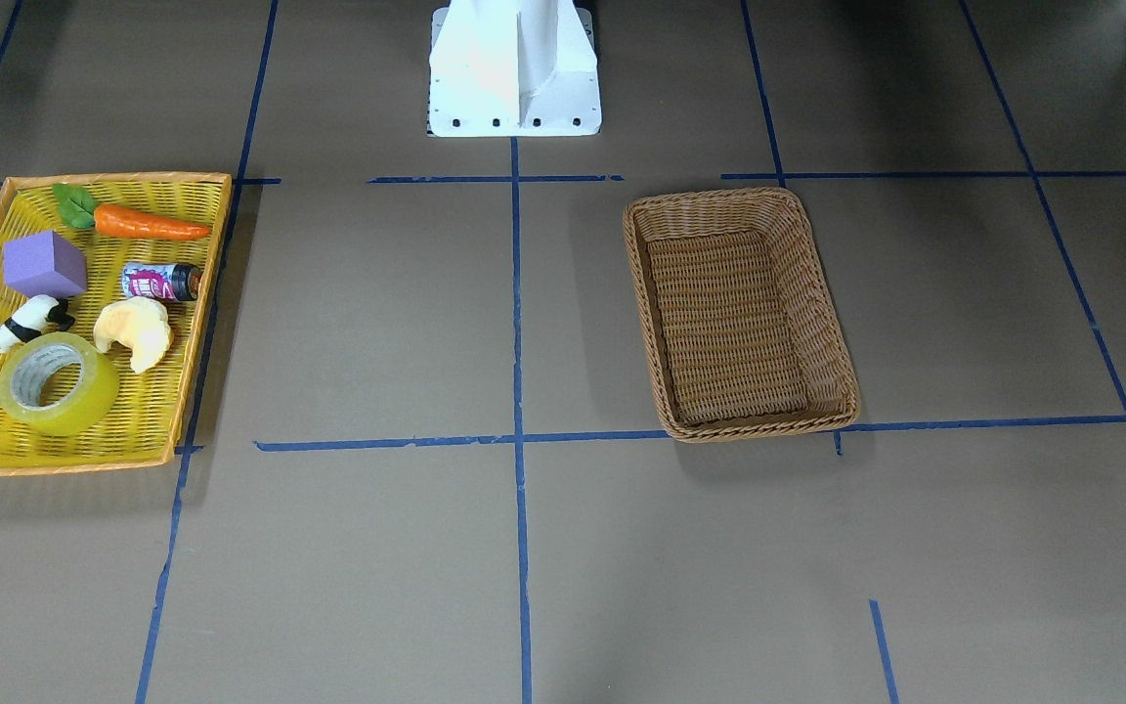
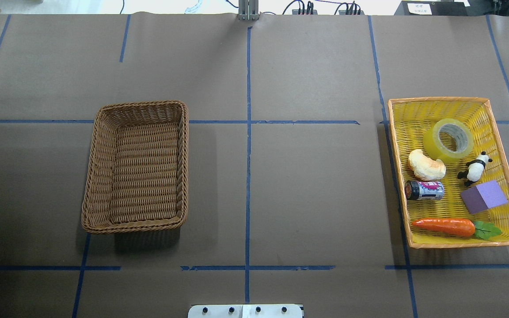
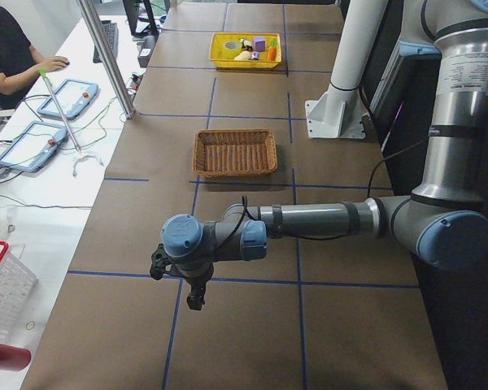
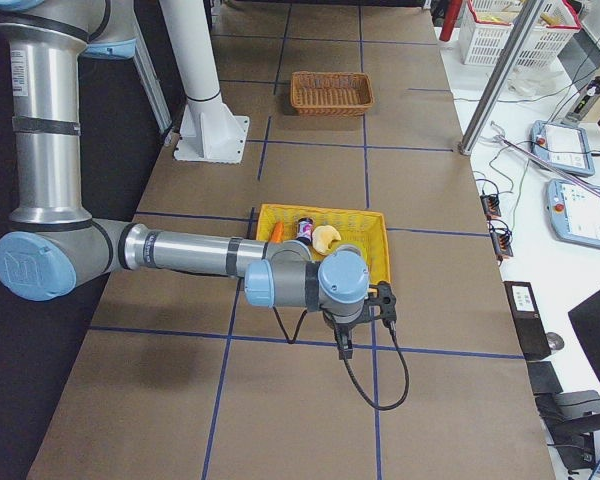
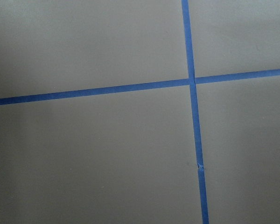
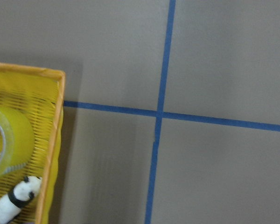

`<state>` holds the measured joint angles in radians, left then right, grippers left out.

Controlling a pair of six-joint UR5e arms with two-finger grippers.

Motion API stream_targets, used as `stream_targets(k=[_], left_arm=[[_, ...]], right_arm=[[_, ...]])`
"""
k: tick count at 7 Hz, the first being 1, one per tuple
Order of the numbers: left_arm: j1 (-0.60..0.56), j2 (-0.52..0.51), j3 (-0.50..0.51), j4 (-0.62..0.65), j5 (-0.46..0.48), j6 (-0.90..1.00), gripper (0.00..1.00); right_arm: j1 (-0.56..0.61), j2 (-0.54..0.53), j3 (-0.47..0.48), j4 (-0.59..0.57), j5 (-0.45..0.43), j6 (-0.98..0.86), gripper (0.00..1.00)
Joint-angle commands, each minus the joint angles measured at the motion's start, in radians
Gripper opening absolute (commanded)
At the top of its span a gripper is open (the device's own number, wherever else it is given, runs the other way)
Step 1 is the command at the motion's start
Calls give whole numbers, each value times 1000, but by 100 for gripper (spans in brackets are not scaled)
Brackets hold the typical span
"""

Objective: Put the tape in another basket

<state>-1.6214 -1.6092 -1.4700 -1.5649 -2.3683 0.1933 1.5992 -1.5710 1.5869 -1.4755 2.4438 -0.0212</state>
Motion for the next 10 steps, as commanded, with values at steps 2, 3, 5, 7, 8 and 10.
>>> stream_targets(k=[2, 3, 5, 7, 8, 10], left_arm=[[0, -2, -1, -1, 0, 0, 100], [0, -3, -1, -1, 0, 0, 100], [0, -6, -6, -1, 0, 0, 100], [0, -6, -10, -1, 0, 0, 100], [0, -8, -10, -1, 0, 0, 100], [0, -11, -10, -1, 0, -12, 100]], right_arm=[[-175, 39, 117, 1, -2, 251, 100], [-203, 46, 122, 4, 3, 279, 100], [-235, 48, 114, 78, -5, 343, 100], [-321, 92, 111, 115, -40, 441, 100], [-359, 127, 90, 115, -75, 443, 100], [-393, 169, 65, 116, -84, 499, 100]])
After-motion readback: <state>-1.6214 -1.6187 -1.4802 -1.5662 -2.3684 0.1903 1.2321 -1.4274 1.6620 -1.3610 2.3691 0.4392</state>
